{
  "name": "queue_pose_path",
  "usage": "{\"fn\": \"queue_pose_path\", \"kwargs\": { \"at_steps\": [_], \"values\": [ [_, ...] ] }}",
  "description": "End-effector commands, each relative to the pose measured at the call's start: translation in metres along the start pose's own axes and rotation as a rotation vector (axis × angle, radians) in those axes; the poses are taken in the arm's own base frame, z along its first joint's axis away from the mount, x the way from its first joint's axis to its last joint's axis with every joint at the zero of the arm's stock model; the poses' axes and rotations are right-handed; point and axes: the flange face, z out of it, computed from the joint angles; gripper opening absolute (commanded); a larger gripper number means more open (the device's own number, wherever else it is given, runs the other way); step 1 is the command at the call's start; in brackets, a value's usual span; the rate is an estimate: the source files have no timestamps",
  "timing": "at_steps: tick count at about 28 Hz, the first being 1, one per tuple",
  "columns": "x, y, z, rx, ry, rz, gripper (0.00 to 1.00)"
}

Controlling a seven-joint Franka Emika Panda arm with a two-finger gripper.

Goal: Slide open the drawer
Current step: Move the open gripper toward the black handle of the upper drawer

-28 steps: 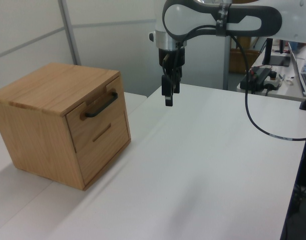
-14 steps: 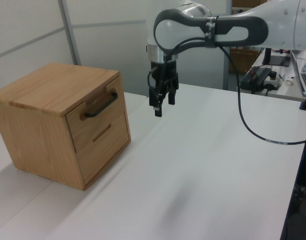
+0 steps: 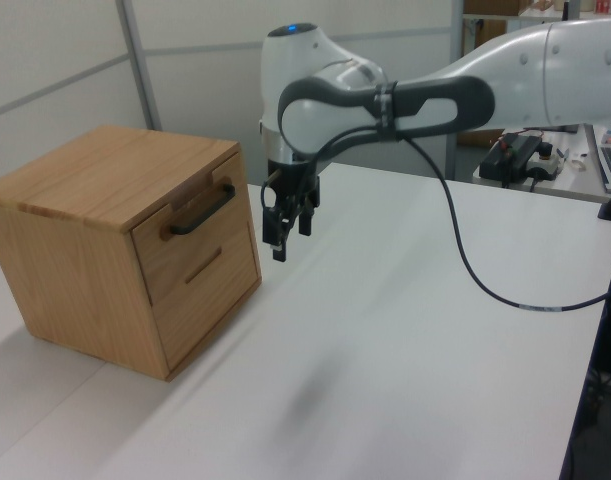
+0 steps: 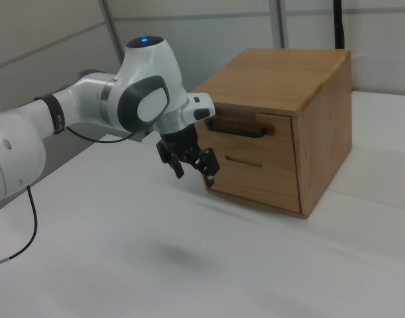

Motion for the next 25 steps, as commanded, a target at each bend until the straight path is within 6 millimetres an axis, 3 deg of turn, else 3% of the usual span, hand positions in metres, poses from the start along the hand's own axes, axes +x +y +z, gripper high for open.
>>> {"fn": "queue_pose_path", "kwargs": {
  "at_steps": [1, 4, 13, 21, 25],
  "values": [
    [0.018, -0.001, 0.006, -0.026, 0.112, 0.038, 0.95],
    [0.026, 0.000, 0.004, -0.026, 0.179, 0.063, 0.89],
    [0.038, 0.000, 0.004, 0.041, 0.277, 0.431, 0.91],
    [0.046, -0.019, -0.012, 0.157, 0.371, 0.781, 0.89],
    [0.047, -0.021, -0.014, 0.177, 0.370, 0.870, 0.89]
  ]
}}
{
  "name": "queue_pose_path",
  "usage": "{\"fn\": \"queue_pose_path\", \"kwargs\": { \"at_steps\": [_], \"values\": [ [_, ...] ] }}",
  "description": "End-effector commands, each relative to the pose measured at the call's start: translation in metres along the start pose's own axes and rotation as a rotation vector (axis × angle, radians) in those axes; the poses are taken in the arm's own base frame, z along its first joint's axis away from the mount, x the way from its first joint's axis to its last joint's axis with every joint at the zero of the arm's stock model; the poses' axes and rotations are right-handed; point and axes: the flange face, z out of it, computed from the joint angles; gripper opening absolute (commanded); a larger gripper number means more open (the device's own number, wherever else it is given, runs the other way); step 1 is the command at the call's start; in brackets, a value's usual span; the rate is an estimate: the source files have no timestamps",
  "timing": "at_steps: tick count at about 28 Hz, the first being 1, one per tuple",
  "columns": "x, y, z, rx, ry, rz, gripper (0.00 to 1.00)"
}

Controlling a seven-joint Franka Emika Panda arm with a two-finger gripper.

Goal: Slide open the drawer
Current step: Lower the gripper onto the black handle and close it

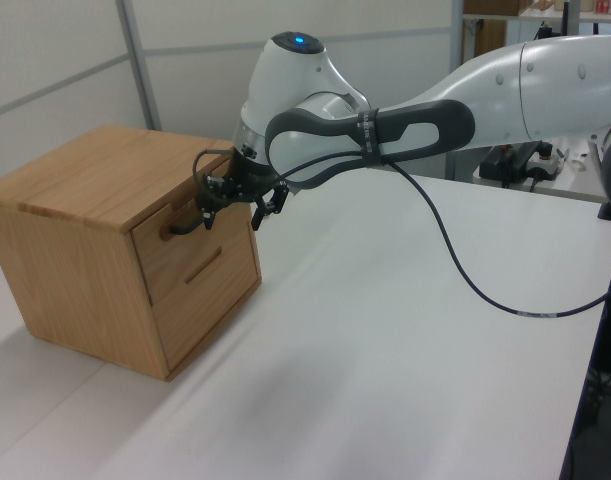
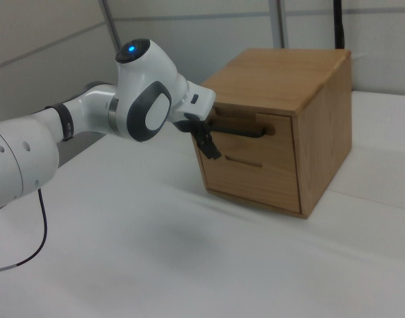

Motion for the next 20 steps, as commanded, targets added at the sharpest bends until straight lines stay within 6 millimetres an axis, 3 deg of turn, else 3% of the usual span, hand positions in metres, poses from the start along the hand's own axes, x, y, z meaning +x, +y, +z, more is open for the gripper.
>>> {"fn": "queue_pose_path", "kwargs": {
  "at_steps": [1, 9, 13, 20],
  "values": [
    [0.000, -0.004, -0.001, 0.014, 0.020, 0.131, 0.88],
    [0.017, -0.009, 0.012, 0.074, 0.066, 0.264, 0.86],
    [0.030, -0.010, 0.015, 0.093, 0.079, 0.315, 0.80],
    [0.038, -0.011, 0.014, 0.109, 0.087, 0.403, 0.56]
  ]
}}
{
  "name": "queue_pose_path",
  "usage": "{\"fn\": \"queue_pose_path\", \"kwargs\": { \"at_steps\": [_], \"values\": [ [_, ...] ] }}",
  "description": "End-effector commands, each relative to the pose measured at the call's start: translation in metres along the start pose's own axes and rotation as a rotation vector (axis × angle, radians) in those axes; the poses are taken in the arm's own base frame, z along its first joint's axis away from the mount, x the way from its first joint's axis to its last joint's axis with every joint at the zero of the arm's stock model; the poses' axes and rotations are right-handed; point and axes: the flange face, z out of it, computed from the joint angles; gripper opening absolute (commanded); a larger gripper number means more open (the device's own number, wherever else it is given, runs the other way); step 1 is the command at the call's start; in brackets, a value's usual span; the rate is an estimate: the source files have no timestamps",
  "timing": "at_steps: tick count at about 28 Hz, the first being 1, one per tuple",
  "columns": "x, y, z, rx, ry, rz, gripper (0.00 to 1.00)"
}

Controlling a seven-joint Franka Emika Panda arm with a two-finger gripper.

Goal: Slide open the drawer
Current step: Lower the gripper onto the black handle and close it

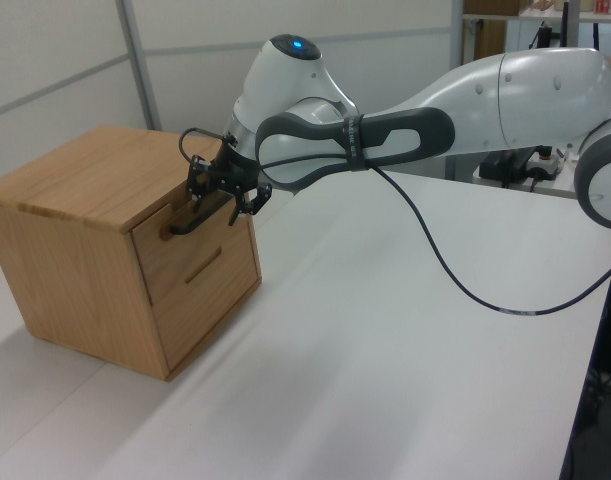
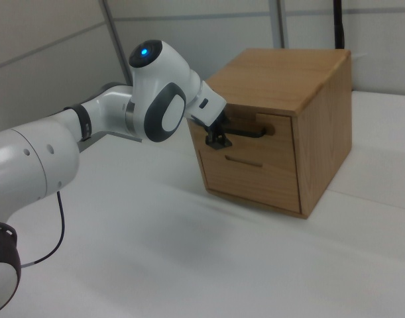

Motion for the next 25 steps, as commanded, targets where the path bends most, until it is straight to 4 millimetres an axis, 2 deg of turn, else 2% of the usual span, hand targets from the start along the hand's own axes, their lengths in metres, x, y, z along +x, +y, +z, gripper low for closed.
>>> {"fn": "queue_pose_path", "kwargs": {
  "at_steps": [1, 3, 12, 25],
  "values": [
    [0.0056, -0.0083, 0.0000, 0.027, 0.023, 0.085, 0.55],
    [0.0085, -0.0102, -0.0008, 0.034, 0.026, 0.134, 0.50],
    [0.0068, -0.0135, -0.0044, 0.039, 0.022, 0.303, 0.44],
    [0.0040, -0.0090, 0.0028, 0.017, 0.015, 0.329, 0.36]
  ]
}}
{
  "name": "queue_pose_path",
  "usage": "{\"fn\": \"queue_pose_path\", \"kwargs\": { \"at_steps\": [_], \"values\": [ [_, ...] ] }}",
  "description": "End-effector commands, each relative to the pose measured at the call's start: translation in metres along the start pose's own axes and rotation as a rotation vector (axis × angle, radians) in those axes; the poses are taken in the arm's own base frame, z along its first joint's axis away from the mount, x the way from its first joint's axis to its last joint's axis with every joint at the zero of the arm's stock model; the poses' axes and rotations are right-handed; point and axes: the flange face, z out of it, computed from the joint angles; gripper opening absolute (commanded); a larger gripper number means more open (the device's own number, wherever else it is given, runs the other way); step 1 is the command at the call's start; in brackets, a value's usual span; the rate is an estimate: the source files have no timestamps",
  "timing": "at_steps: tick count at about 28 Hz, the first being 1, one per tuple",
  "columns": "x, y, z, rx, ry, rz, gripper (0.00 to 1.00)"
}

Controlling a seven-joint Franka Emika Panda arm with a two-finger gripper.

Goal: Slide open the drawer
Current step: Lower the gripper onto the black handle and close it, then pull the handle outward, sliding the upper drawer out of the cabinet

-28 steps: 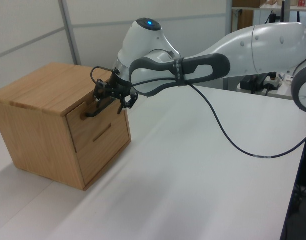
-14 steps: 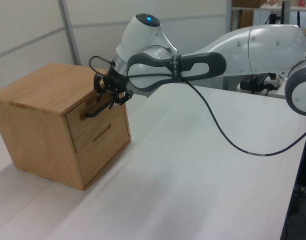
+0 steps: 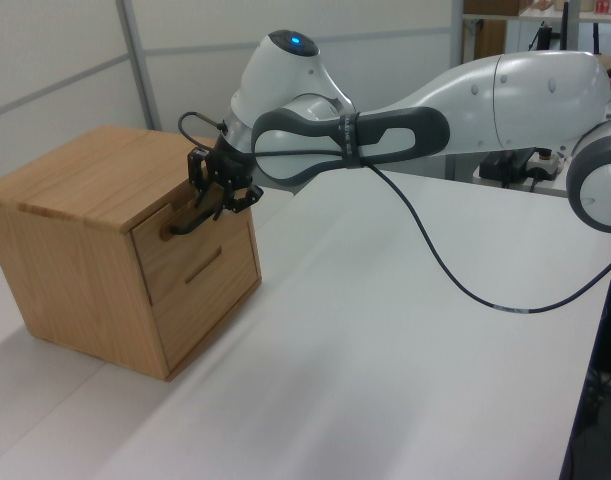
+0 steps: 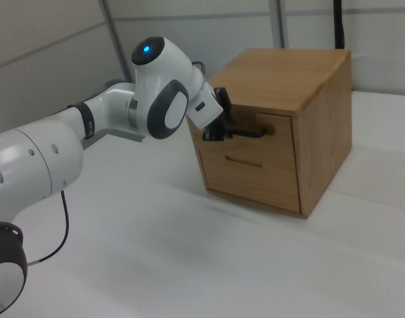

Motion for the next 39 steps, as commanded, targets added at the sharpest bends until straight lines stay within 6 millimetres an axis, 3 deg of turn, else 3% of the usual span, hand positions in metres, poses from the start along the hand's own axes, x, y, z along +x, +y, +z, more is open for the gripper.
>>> {"fn": "queue_pose_path", "kwargs": {
  "at_steps": [1, 4, 8, 19, 32, 39],
  "values": [
    [-0.002, -0.002, 0.003, -0.001, 0.011, 0.018, 0.35],
    [-0.003, -0.001, 0.003, -0.002, 0.010, 0.017, 0.32],
    [-0.006, 0.001, 0.007, -0.026, 0.005, 0.012, 0.01],
    [-0.008, 0.005, -0.002, -0.073, 0.000, 0.011, 0.00],
    [-0.029, 0.051, -0.047, -0.208, -0.009, -0.013, 0.00],
    [-0.041, 0.082, -0.057, -0.267, -0.008, -0.027, 0.00]
  ]
}}
